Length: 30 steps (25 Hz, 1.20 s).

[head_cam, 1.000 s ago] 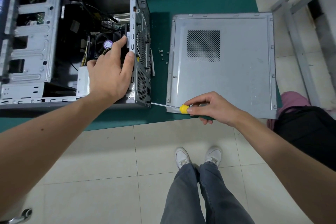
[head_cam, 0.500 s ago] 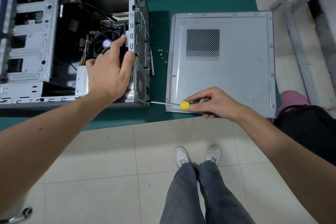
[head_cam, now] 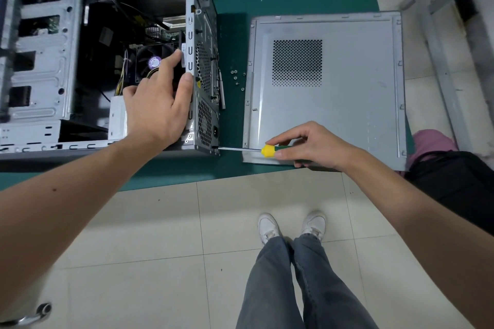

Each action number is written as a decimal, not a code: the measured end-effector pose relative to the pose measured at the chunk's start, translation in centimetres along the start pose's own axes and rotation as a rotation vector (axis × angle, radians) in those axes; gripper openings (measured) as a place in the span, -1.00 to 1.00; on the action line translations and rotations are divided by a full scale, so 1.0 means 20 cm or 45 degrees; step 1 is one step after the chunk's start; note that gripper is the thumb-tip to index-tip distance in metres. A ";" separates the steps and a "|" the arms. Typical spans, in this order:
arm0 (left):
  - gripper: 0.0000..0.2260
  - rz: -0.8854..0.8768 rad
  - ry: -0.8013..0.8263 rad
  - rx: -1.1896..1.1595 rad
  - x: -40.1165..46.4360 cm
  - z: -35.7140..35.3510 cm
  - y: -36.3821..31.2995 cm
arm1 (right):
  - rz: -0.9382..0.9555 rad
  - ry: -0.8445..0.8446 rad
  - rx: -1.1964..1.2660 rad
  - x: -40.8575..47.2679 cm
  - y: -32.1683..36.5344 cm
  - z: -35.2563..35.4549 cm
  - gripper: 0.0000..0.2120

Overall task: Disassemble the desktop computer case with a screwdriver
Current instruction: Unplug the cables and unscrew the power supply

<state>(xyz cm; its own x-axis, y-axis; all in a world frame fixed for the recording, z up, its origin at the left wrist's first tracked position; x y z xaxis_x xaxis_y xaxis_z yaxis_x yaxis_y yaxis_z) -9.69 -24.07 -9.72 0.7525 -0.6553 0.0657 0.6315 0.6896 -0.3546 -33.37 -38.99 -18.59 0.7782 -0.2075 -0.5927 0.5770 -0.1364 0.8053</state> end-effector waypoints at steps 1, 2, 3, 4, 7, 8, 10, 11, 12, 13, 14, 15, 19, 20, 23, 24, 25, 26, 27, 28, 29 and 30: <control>-0.55 -0.001 -0.002 0.000 0.00 0.00 0.00 | 0.004 0.014 0.018 0.00 0.00 0.01 -0.78; -0.55 0.000 -0.002 0.001 0.00 0.00 0.00 | 0.003 0.028 0.050 0.01 0.00 0.01 -0.78; -0.55 0.003 0.000 0.004 0.00 0.00 0.00 | -0.003 0.040 0.087 0.01 0.00 0.01 -0.78; -0.55 0.005 0.005 0.006 0.00 0.00 0.00 | -0.011 0.046 0.117 0.02 -0.01 0.02 -0.78; -0.55 0.008 0.010 0.000 0.00 0.00 0.00 | -0.037 0.051 0.173 0.02 -0.02 0.01 -0.81; -0.55 0.010 0.008 -0.007 0.00 0.00 0.00 | -0.040 0.034 0.195 0.02 -0.02 0.01 -0.82; -0.55 0.013 0.001 -0.011 0.00 0.00 0.00 | -0.066 -0.037 0.225 0.03 -0.04 0.03 -0.87; -0.55 0.011 -0.003 -0.009 0.00 0.00 0.00 | -0.077 -0.079 0.248 0.03 -0.04 0.04 -0.89; -0.55 0.008 -0.005 -0.007 0.00 0.00 0.00 | -0.068 -0.125 0.273 0.03 -0.05 0.04 -0.90; -0.55 0.006 -0.007 -0.010 0.00 0.00 0.00 | -0.042 -0.175 0.289 0.03 -0.05 0.05 -0.91; -0.55 0.005 -0.008 -0.015 0.00 0.00 0.00 | 0.000 -0.226 0.304 0.03 -0.06 0.06 -0.92; -0.55 0.005 -0.010 -0.018 0.00 0.00 0.00 | 0.034 -0.272 0.339 0.03 -0.06 0.07 -0.92; -0.55 0.003 -0.007 -0.004 0.00 0.00 0.00 | 0.050 -0.379 0.511 0.01 -0.11 0.08 -0.76; -0.54 0.002 -0.007 -0.005 0.00 0.00 0.00 | 0.055 -0.395 0.500 0.01 -0.12 0.09 -0.73; -0.54 -0.003 -0.004 -0.009 0.00 0.00 0.00 | 0.057 -0.431 0.469 -0.01 -0.12 0.07 -0.68; -0.54 -0.006 -0.004 -0.009 0.00 0.00 0.00 | 0.065 -0.442 0.479 -0.01 -0.12 0.07 -0.68; -0.54 -0.008 -0.005 -0.006 0.01 0.00 0.01 | 0.057 -0.439 0.503 -0.02 -0.12 0.06 -0.71; -0.54 -0.010 -0.006 -0.003 0.01 -0.01 0.01 | 0.028 -0.421 0.508 -0.02 -0.13 0.06 -0.77; -0.54 -0.012 -0.008 -0.002 0.01 -0.01 0.01 | -0.036 -0.386 0.484 -0.03 -0.12 0.05 -0.84; -0.54 -0.014 -0.008 -0.003 0.01 -0.01 0.01 | -0.103 -0.359 0.399 -0.03 -0.12 0.04 -0.79; -0.54 -0.016 -0.008 -0.006 0.01 -0.01 0.01 | -0.138 -0.356 0.298 -0.03 -0.13 0.05 -0.72; -0.54 -0.016 -0.006 -0.010 0.01 -0.01 0.01 | -0.125 -0.369 0.216 -0.03 -0.12 0.06 -0.72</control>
<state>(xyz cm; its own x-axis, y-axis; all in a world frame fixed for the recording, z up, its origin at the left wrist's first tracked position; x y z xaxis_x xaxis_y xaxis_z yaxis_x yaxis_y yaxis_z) -9.47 -24.14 -9.99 0.7455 -0.6623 0.0744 0.6393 0.6791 -0.3607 -35.59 -39.68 -20.18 0.6042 -0.4484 -0.6586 0.5774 -0.3232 0.7498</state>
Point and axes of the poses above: each hand's wrist, its own x-axis towards the middle knuckle, its own z-axis out of the back of the hand, y = z × x, the point moved 5 cm from there along x, towards the middle knuckle, and after that the axes turned 4 degrees about -y, right-handed, at the moved point
